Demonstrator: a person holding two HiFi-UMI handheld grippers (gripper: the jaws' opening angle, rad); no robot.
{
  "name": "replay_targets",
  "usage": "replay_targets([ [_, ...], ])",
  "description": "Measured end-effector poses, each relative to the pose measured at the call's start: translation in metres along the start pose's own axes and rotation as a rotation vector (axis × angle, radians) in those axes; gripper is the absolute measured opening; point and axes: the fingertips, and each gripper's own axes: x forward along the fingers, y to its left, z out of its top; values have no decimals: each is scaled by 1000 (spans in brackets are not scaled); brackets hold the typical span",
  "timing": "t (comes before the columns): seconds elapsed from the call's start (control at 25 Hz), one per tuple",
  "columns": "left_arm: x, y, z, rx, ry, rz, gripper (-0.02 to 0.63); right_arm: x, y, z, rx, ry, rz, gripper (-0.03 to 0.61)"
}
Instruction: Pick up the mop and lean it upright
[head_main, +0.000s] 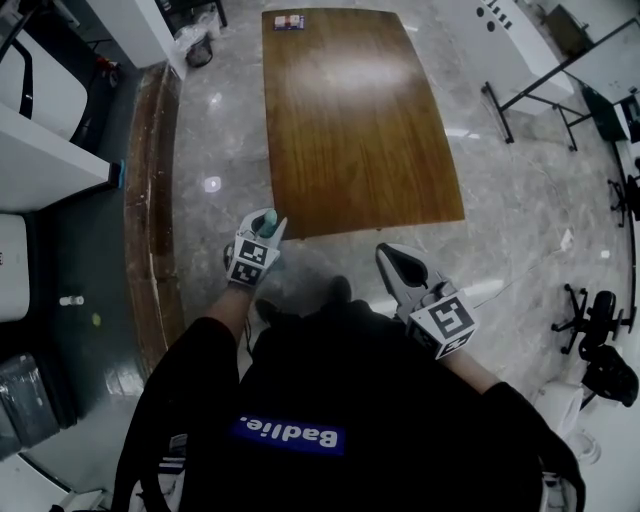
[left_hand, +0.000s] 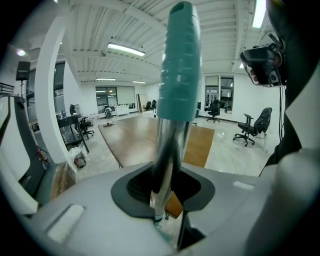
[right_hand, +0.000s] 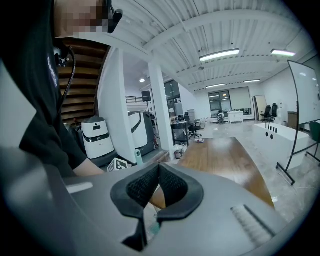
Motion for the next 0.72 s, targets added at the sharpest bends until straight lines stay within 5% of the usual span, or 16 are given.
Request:
replay_targets([
  [0.72, -69, 52, -28, -47, 29, 159, 95, 30, 24, 20, -45, -27, 93, 6],
])
